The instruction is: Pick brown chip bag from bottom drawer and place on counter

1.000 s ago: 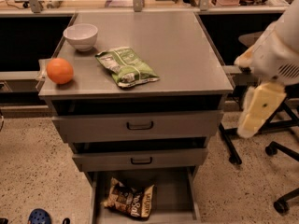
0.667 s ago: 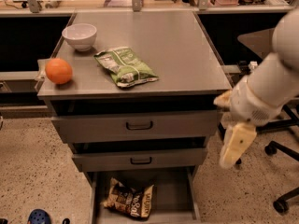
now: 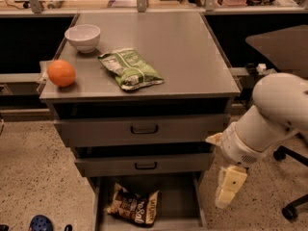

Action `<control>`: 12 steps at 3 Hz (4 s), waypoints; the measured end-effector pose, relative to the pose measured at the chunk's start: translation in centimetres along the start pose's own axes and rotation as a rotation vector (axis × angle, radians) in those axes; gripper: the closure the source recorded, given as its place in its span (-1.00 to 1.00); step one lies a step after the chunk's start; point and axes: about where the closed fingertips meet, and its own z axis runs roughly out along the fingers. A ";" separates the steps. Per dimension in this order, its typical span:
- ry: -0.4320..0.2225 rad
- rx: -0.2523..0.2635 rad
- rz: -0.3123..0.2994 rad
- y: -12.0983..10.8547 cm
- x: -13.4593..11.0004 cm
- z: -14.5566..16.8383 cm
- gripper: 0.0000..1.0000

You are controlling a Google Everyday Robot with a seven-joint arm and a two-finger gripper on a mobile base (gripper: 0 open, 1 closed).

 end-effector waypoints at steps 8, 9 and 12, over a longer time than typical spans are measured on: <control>-0.348 0.037 -0.153 -2.6 -4.5 37.3 -1.00; -0.353 0.037 -0.153 -2.7 -4.5 37.6 -1.00; -0.523 -0.071 -0.225 -7.8 -5.5 53.6 -1.00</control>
Offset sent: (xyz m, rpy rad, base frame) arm 0.0418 0.0516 -0.0777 0.0549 -0.2618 -0.0183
